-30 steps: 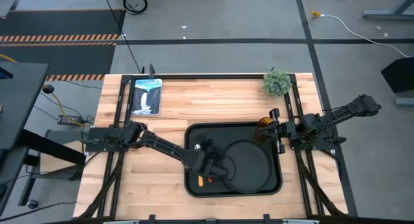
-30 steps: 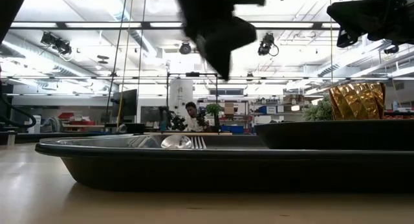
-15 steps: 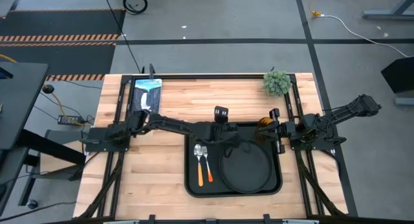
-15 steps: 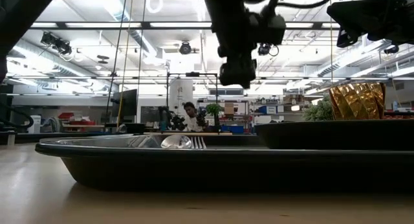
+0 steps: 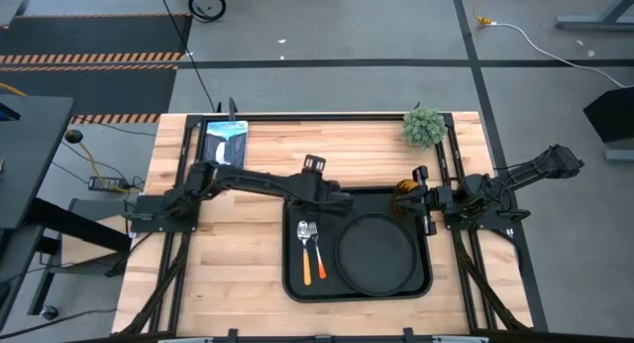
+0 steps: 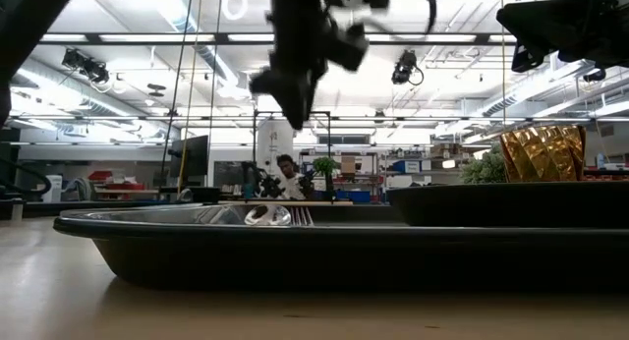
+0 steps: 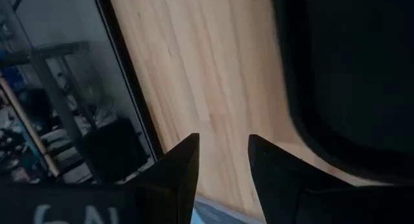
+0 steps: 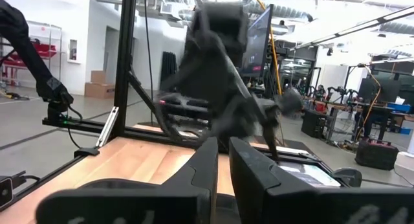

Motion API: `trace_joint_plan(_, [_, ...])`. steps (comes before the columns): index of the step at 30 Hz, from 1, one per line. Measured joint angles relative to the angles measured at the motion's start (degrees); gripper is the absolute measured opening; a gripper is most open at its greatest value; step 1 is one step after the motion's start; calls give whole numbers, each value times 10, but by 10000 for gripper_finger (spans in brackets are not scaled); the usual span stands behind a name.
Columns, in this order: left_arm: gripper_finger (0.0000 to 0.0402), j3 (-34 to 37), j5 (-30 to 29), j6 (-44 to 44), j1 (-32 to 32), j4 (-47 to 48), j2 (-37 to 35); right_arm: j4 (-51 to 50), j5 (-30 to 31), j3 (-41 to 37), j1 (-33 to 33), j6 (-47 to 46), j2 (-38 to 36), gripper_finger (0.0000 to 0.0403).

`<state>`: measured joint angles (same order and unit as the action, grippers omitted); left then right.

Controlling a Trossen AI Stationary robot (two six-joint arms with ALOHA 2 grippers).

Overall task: Pick and place plate/cup/fork/spoon on tray
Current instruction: Return to Home Position

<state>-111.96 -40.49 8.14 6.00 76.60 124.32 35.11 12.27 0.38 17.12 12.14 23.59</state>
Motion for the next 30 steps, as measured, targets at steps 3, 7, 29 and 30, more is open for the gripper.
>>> trace_joint_plan(3, [141,0,2,-16,20,23,-30,0,0,0,0,0,0,45])
trace_joint_plan(7, [141,0,3,-45,55,64,-80,0,0,0,0,0,0,45])
trace_joint_plan(29, [141,487,8,-158,278,-333,-524,0,0,0,0,0,0,45])
trace_joint_plan(30, [141,513,7,-164,284,-358,-538,0,0,0,0,0,0,45])
